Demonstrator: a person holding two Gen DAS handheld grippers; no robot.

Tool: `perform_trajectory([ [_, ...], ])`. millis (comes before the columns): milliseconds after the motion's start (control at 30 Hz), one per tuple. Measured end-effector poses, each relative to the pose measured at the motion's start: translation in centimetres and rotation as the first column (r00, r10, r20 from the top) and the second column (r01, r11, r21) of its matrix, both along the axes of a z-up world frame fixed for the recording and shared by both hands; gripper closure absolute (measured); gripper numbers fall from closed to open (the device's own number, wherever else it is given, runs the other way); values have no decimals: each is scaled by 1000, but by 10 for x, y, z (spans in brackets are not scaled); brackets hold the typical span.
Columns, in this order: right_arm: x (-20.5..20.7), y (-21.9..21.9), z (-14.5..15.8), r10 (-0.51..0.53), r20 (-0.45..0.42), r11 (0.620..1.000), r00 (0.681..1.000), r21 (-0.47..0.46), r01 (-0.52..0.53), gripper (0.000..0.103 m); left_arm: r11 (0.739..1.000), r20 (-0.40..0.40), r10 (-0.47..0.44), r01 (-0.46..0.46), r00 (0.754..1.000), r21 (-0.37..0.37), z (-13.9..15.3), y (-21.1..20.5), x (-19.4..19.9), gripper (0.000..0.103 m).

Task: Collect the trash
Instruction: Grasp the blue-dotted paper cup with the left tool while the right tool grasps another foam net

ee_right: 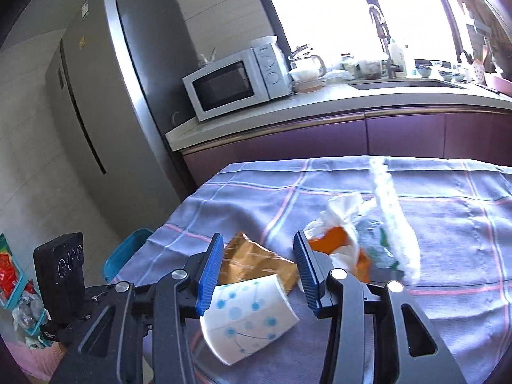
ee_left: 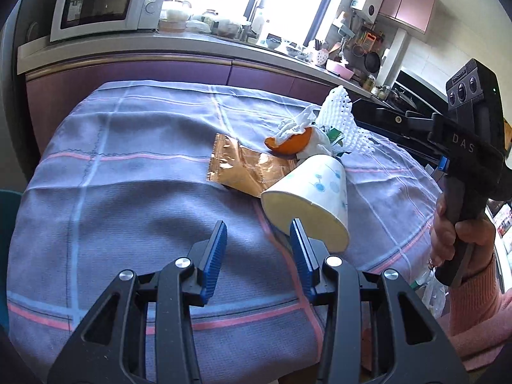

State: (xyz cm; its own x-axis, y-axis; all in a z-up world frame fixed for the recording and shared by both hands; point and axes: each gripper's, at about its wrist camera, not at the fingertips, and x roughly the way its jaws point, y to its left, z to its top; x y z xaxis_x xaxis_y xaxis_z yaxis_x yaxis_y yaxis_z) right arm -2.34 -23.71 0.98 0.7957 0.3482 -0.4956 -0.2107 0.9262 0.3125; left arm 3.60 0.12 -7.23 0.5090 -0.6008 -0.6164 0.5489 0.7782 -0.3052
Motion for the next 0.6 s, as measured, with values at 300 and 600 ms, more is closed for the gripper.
perform_trajectory([
  [300,0,-51,-8,-164,18,985,986,-46,165,53,999,-54,-20,22,998,34,-8,-33,19,63],
  [600,14,-70,-28,-208,-34,976,978,-65,205,54,998,-89,-39,43,995,45,-13,-49,29,63],
])
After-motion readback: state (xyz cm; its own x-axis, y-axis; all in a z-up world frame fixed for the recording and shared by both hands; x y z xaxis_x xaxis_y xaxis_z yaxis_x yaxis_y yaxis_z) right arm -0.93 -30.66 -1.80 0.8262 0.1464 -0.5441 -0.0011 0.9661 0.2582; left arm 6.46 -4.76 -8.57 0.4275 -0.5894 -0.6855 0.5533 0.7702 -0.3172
